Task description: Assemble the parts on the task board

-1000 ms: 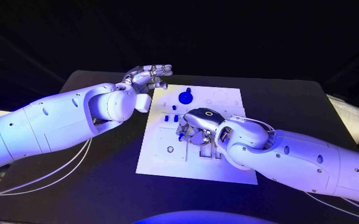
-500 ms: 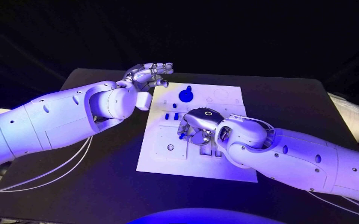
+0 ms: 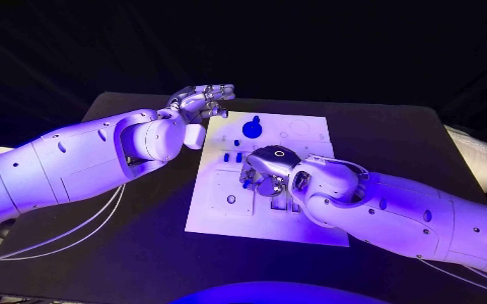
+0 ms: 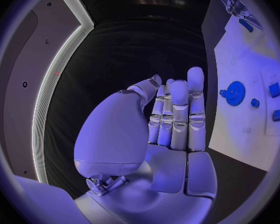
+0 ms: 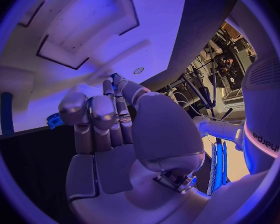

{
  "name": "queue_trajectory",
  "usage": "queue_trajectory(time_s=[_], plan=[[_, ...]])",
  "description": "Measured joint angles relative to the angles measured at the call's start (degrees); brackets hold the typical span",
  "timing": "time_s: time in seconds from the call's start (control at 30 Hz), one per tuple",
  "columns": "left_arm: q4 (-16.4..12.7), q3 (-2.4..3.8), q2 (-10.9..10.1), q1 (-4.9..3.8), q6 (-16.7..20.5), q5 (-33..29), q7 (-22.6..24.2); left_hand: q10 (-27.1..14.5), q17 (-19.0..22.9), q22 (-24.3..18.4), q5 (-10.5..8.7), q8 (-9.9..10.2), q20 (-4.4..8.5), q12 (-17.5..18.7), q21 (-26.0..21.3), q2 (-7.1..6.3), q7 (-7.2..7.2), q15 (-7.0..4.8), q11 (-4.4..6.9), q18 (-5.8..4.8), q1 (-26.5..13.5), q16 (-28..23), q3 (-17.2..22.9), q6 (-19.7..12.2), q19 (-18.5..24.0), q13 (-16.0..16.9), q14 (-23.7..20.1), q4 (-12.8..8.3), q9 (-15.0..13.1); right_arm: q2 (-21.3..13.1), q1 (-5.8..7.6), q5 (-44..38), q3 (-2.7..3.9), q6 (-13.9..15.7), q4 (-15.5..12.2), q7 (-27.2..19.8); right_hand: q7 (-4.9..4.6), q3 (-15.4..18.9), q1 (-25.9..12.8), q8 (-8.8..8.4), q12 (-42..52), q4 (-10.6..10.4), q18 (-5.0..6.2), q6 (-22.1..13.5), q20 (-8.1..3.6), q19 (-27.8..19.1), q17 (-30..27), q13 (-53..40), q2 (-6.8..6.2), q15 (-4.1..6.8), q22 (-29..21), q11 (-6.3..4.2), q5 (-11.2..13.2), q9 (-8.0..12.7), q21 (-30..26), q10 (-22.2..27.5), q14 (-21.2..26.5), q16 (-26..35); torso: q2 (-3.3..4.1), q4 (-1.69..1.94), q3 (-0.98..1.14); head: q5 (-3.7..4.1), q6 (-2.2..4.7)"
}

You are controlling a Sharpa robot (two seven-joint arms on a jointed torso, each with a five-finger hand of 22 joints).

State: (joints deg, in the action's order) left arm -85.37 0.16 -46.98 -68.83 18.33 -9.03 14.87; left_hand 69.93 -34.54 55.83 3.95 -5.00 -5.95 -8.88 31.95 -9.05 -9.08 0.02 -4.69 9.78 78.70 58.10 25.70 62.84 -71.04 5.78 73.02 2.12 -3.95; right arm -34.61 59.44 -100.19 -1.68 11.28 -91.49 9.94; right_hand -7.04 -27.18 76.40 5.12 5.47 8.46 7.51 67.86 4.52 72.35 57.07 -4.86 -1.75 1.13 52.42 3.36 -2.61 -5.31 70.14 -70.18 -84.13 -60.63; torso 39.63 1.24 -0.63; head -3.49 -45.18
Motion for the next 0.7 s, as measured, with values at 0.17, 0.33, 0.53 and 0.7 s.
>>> queue_trajectory(time_s=[0.17,0.33,0.53,0.7], plan=[[0.0,0.0,0.0,0.0,0.0,0.0,-0.1,0.0,0.0,0.0,0.0,0.0,0.0,0.0,0.0,0.0,0.0,0.0,0.0,0.0,0.0,0.0,0.0,0.0,0.0,0.0,0.0,0.0,0.0,0.8,0.01,-0.9,-0.18,-0.9,0.5,0.3,-0.01,0.0,0.0,0.2,0.0,0.0,0.0,0.0,0.0,0.0,0.0,0.0,0.0,0.0,0.0,0.01,-0.3,0.0,0.0,0.0,0.0,0.0,0.0,0.03,-0.03,-0.09,-0.03],[0.0,-0.01,0.0,0.0,0.0,0.0,-0.1,0.0,0.0,0.0,0.0,0.0,0.0,0.0,0.0,0.0,0.0,0.0,0.0,0.0,0.0,0.0,0.0,0.0,0.0,0.0,0.0,0.0,0.0,1.3,0.03,-1.4,-0.28,-1.4,0.9,0.6,-1.68,-0.1,-1.2,-1.17,-1.6,-0.1,0.01,-3.8,0.68,-0.7,-1.1,0.9,-0.68,-0.66,-1.5,1.39,-0.8,0.6,-0.4,2.8,0.2,0.2,0.0,0.06,-0.03,-0.16,-0.14],[-0.1,-0.01,-0.1,0.0,-0.1,0.0,-0.3,0.0,0.2,-0.1,0.0,0.0,0.0,0.0,0.0,0.0,0.0,0.19,0.0,0.0,0.0,-0.4,0.0,0.0,0.0,0.0,-0.2,0.0,0.0,1.4,0.05,-1.5,-0.34,-1.4,1.0,0.8,-2.99,-0.1,-2.8,-1.49,-1.9,-0.2,0.58,-9.6,2.15,-5.2,-5.9,1.6,-2.36,-2.38,-8.1,2.86,-0.6,1.6,-4.5,10.6,1.0,4.2,-0.03,0.04,-0.03,-0.24,-0.24],[-0.1,-0.01,-0.1,0.0,-0.1,0.0,-0.4,-0.1,0.3,-0.2,0.0,0.0,0.0,0.0,-0.2,0.15,0.0,0.19,-0.15,0.0,-0.1,-0.4,-0.2,0.0,0.0,0.0,-0.2,0.2,0.0,1.2,0.02,-1.6,-0.39,-1.3,0.8,0.9,-3.06,0.7,-2.3,-1.49,-1.6,0.1,1.34,-10.5,2.65,-7.6,-10.6,1.4,-2.82,-2.66,-12.1,2.96,-0.5,1.6,-7.1,12.8,2.5,8.3,-0.03,0.01,-0.02,-0.18,-0.26]])
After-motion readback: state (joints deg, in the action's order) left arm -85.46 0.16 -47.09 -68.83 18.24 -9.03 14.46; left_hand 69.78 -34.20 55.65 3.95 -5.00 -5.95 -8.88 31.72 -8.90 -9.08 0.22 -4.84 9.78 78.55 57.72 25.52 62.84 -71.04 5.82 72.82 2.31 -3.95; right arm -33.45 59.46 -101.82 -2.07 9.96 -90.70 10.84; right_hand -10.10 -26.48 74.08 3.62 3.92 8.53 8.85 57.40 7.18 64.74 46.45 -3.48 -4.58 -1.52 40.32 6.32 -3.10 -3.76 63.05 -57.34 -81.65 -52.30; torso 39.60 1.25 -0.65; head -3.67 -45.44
